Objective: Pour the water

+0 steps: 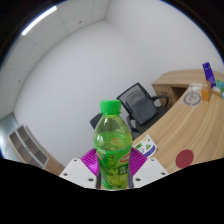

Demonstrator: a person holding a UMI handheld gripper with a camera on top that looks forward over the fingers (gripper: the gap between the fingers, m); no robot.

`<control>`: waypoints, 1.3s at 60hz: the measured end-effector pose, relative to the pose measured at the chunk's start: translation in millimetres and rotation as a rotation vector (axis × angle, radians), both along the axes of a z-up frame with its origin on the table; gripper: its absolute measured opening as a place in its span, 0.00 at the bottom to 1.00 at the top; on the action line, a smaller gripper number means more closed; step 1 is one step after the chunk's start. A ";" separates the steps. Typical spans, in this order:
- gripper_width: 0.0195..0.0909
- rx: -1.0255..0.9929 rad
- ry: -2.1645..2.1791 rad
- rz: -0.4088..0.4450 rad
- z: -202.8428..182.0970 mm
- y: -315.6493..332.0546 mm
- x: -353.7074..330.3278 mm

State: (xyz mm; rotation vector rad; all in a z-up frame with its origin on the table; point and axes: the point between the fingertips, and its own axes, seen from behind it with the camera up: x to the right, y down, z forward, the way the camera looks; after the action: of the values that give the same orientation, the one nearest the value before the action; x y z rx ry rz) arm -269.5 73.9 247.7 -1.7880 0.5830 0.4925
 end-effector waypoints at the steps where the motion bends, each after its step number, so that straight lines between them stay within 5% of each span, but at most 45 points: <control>1: 0.23 0.007 -0.063 -0.001 2.6 -0.6 7.1; 17: 0.27 0.019 -0.696 -0.065 -15.4 -9.9 122.7; 45: 0.31 -0.062 -0.607 -0.028 -170.3 10.0 172.4; 49: 0.32 0.002 -0.575 -0.039 -164.5 6.5 170.7; 65: 0.52 -0.046 -0.611 -0.008 -167.8 3.0 168.3; 73: 0.93 -0.133 -0.612 0.013 -177.7 -12.7 167.0; 78: 0.90 -0.156 -0.601 0.027 -177.2 -38.8 162.5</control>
State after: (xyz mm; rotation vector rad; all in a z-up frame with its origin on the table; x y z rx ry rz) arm -106.9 35.1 70.5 -1.9697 0.1775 -0.0870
